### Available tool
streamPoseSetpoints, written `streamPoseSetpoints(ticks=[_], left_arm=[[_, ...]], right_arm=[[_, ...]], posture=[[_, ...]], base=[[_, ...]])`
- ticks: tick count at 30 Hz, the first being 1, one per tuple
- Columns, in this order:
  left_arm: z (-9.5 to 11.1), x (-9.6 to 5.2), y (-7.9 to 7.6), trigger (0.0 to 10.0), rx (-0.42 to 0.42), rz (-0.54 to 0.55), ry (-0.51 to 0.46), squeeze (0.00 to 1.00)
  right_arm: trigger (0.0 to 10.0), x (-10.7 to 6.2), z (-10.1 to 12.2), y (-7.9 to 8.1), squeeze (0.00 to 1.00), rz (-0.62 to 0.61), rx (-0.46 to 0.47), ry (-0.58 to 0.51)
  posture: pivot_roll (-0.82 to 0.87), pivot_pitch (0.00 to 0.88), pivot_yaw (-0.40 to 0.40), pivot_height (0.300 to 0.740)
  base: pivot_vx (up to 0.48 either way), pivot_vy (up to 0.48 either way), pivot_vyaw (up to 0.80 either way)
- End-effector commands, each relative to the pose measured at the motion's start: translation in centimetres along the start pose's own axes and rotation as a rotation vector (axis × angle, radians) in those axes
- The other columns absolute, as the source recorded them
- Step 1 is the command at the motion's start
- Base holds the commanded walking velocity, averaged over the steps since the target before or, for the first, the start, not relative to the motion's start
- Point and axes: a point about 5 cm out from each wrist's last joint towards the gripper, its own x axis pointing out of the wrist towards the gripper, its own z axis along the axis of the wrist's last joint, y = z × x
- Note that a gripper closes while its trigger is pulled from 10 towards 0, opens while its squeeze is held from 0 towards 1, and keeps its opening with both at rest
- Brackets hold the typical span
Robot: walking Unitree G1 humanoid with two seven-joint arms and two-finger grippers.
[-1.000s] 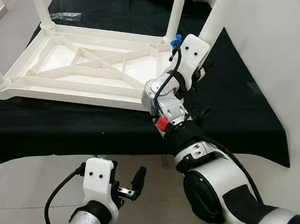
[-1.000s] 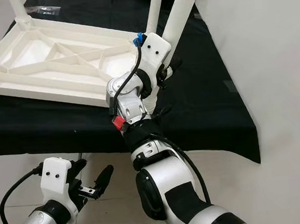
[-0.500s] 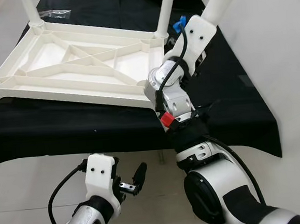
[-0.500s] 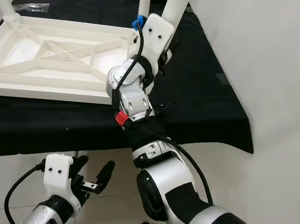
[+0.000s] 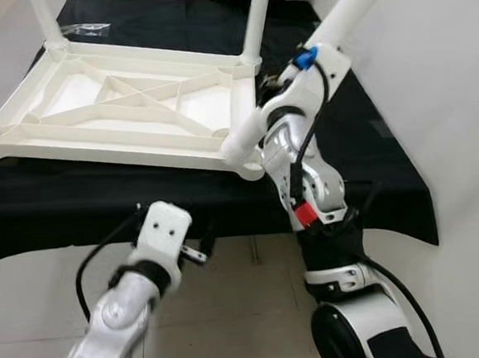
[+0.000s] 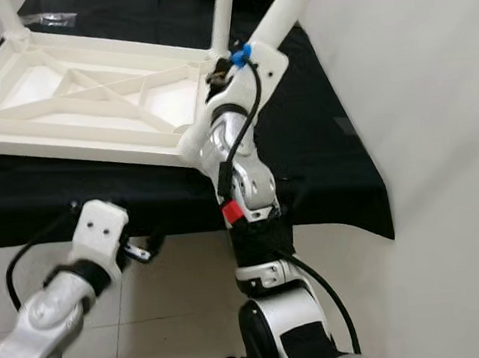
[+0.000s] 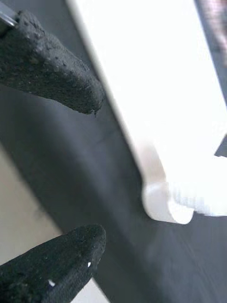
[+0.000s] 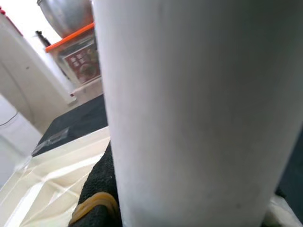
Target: Building children table
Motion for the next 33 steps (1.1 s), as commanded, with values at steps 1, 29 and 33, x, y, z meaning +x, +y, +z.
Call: streamPoseSetpoints(ticks=[1, 29, 33], left_arm=[[-0.7, 0.6, -0.5, 10.0, 0.056, -0.021, 0.014, 0.00], [0.4, 6.5, -0.7, 10.0, 0.191, -0.097, -0.096, 0.00], [0.4, 6.8, -0.8, 10.0, 0.179, -0.100, -0.098, 0.00]], right_arm=[[10.0, -0.7, -1.0, 0.4, 0.00, 0.033, 0.037, 0.043], [10.0, -3.2, -2.2, 1.5, 0.00, 0.208, 0.063, 0.168], [10.0, -3.5, -2.2, 1.8, 0.00, 0.222, 0.073, 0.176]], posture=[[0.12, 0.121, -0.115, 0.740], [0.11, 0.143, -0.110, 0.740], [0.11, 0.145, -0.110, 0.740]], base=[[0.000, 0.000, 0.00], [0.000, 0.000, 0.00], [0.000, 0.000, 0.00]])
